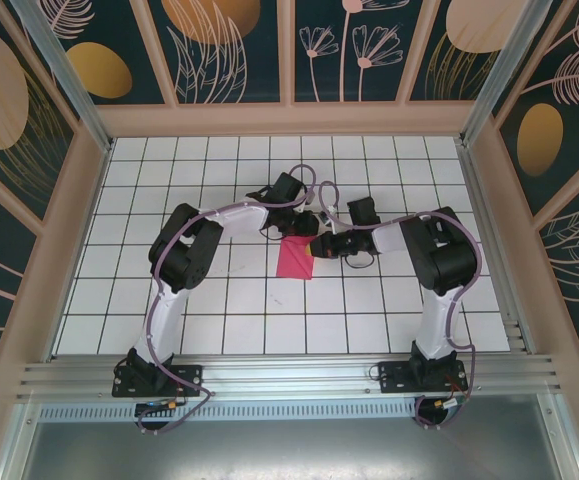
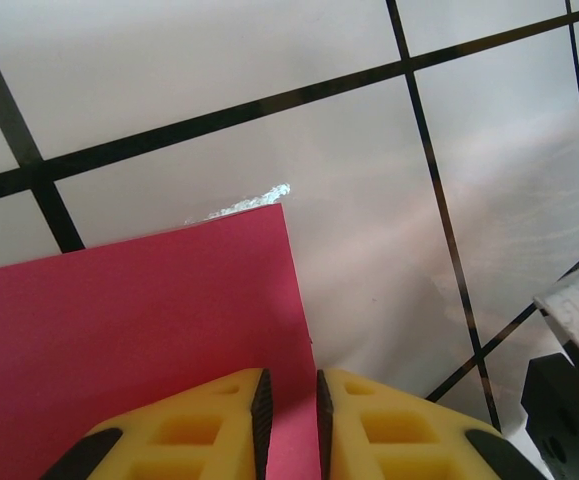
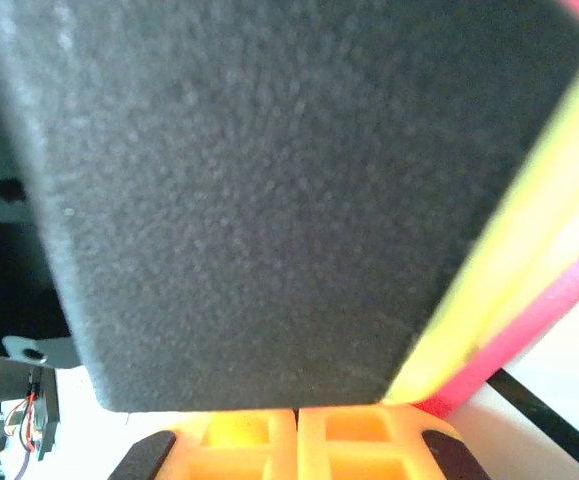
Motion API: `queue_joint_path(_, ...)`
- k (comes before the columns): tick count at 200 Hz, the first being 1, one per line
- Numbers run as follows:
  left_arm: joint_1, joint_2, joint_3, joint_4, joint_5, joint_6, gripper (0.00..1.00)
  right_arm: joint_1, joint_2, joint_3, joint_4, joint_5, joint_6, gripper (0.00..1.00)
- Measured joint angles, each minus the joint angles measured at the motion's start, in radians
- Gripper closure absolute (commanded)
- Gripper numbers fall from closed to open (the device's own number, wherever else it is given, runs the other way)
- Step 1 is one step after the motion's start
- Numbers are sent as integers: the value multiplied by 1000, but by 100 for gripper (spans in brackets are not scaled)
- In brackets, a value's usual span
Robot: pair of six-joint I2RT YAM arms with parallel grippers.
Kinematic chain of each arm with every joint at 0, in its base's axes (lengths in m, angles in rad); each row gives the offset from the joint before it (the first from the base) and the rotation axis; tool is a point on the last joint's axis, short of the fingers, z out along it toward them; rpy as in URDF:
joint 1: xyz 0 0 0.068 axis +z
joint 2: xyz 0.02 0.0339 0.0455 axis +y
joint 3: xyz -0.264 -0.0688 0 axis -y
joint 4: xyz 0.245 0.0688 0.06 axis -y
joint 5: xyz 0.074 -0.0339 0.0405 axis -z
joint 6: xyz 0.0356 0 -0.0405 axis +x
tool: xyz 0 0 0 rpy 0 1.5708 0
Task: Fold a paper plane with a square sheet of paper (pick it up from the middle)
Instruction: Fold the triangle a second time at the center of the table.
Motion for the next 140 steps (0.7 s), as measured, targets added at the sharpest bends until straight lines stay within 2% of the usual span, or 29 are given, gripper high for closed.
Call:
queue_joint_path(16,-2,-1,0,2,-5,-4,71,-2,1,0,0,-3,0,98)
queue_joint_path(32,-4,-7,1,2,-20,-10,64,-2,2,0,0,-4,0,98)
queue_joint_path(53,-4,-29,0,1,-76,-25,57,-2,4,2,0,-8,0,98)
queue_joint_path(68,-1,-65,-11,3,-126,-45,55,-3,6,5,-2,-9,0,98)
queue_joint_path(76,1,-100,-35,14,-148,-61,55,-3,6,6,-5,-10,0,98)
queue_joint_path(102,6,-243,-142,79,-185,-120,65,-3,8,14,-19,-10,0,98)
queue_joint_path(140,6,-357,-311,211,-171,-215,70,-3,11,25,-39,-11,0,98)
